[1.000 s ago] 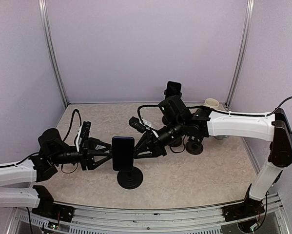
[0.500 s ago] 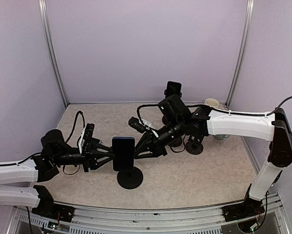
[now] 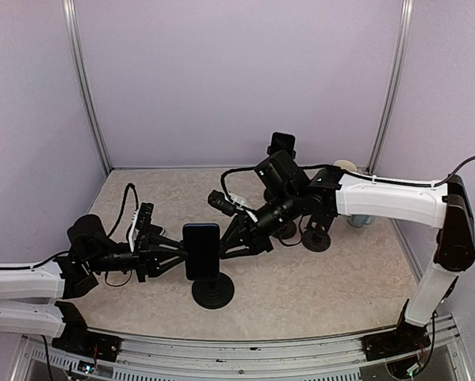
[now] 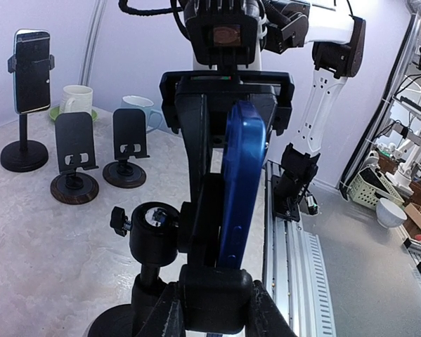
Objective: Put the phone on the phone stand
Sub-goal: Adjust the phone stand with the phone at the center of the board.
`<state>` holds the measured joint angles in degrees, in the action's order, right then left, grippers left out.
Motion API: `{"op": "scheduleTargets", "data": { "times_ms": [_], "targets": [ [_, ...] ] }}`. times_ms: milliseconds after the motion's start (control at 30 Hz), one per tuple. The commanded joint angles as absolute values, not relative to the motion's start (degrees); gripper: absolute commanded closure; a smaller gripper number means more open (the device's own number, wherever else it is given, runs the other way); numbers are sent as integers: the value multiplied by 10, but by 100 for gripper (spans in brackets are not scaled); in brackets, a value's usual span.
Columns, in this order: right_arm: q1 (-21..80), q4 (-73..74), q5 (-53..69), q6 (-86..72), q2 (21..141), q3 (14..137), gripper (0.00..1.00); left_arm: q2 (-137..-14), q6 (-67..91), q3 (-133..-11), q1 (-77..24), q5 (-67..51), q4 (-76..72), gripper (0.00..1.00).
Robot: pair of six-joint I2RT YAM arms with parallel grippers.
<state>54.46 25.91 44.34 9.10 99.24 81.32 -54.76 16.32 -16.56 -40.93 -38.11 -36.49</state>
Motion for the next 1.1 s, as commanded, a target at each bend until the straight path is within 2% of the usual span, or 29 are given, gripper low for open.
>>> {"op": "scheduleTargets", "data": {
  "times_ms": [0,467,767,967,1067],
  "targets": [
    [544,347,444,88,1012,834,89,-550,196,-150,-427,-386,-407,92],
    [543,375,435,99,1016,850,88,-577,206,-153,-451,-359,-429,92],
    [539,345,432,88,1022,900,89,-564,157,-206,-451,-322,-375,91],
    [539,351,440,93,1032,922,78,-579,150,-220,-451,-323,-377,94],
    [539,350,441,92,1031,920,76,-583,150,-216,-451,-322,-386,94]
  ]
}}
